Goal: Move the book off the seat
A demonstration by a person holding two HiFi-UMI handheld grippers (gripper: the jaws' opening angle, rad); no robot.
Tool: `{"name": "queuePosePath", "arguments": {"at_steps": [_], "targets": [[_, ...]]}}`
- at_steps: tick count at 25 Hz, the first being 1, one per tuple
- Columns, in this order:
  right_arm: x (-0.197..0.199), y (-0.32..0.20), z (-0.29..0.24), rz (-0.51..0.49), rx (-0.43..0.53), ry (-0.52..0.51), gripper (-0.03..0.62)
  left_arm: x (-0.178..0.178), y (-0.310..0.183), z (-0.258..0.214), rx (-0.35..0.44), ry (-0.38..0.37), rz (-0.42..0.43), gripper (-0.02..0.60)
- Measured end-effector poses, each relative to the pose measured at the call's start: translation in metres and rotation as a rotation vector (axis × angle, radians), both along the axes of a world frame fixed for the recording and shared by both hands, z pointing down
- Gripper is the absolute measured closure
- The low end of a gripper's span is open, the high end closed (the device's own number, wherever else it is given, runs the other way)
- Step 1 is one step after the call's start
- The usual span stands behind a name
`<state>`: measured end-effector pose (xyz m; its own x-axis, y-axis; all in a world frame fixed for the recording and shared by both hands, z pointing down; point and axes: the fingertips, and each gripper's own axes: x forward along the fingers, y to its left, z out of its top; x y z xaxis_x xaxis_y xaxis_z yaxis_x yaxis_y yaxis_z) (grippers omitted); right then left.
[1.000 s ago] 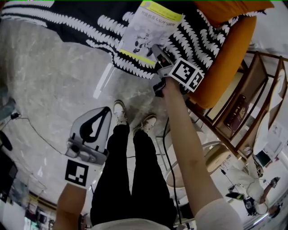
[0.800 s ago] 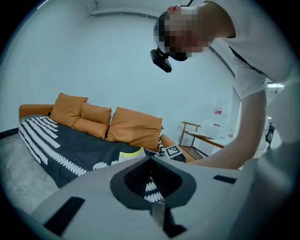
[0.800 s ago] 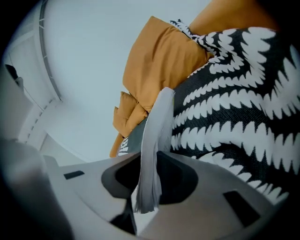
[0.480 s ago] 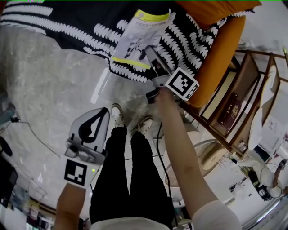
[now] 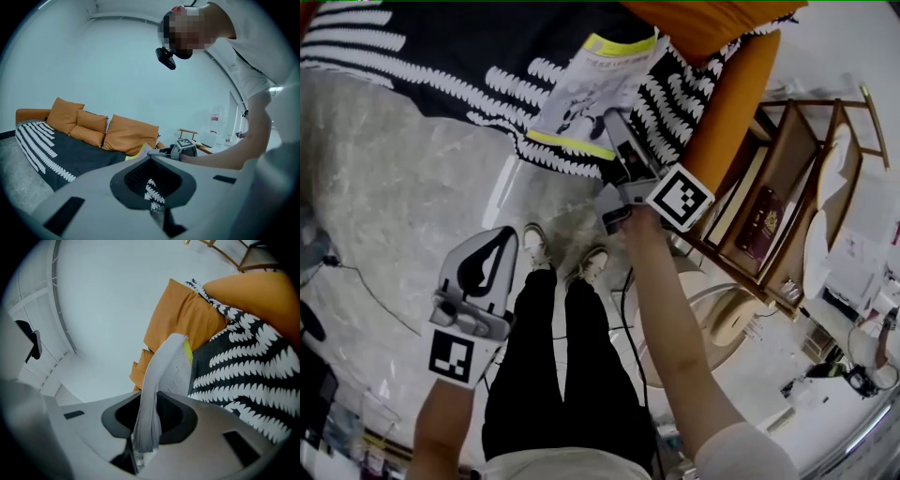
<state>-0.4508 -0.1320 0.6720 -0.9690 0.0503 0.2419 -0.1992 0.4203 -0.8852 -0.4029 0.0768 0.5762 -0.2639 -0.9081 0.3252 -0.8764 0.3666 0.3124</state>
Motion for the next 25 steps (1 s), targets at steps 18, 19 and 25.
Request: {"name": "queuePosePath", "arguments": {"at_steps": [18,19,25], "targets": [[0.124,-0.051,-0.248,0.259,0.095,-0.193,0.499,0.028,-0.019,-0.146,0.123,-0.045,0.092,0.565],[0.134,-0.052,-0.259,0.28,0.109,-0.192,0.497,0.029,-0.019,-0.152,0.135,-0.033,0.094,0.565],[0.238,-0.073,-0.344,0.452,0.206,-0.226,0.497,0.067,-0.059,-0.198,0.199,-0.031,0.254,0.565]]}}
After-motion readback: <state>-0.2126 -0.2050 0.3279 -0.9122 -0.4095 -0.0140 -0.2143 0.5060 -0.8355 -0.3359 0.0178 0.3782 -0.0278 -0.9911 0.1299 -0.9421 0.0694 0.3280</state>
